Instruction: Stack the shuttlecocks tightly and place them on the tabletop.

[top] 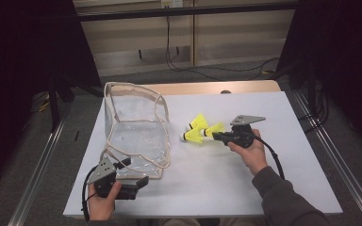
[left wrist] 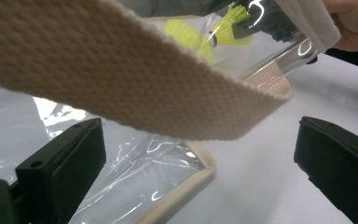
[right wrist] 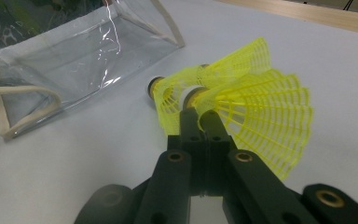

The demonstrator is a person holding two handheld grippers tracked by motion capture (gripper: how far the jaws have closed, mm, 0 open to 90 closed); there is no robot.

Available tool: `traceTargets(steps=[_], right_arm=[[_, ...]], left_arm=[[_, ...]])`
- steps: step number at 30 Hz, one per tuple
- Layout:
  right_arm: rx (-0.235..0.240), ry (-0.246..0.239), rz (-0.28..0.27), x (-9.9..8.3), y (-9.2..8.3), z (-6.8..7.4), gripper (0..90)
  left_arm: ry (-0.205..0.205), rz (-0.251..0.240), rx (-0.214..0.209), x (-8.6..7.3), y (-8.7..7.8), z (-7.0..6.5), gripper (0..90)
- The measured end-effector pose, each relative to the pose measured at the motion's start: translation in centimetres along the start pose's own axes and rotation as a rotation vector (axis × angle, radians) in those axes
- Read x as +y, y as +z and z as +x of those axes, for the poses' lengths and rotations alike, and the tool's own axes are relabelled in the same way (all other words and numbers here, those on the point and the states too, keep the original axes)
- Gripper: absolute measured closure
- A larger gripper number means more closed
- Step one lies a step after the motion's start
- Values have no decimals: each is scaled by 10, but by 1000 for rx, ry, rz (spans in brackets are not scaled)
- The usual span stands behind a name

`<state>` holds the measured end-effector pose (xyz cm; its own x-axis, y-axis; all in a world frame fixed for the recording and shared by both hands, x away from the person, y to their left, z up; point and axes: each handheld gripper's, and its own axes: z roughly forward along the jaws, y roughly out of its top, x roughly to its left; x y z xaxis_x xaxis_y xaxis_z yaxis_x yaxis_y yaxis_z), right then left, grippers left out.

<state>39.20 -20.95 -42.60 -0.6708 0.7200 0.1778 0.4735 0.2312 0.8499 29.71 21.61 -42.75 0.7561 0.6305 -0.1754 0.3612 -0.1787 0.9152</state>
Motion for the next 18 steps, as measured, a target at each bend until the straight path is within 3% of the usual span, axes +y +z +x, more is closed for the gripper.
traceTargets(steps=[18], right_arm=[[-1,-3,5,0,6,3,896]], left_arm=[[6,1,4,0,0,0,20]])
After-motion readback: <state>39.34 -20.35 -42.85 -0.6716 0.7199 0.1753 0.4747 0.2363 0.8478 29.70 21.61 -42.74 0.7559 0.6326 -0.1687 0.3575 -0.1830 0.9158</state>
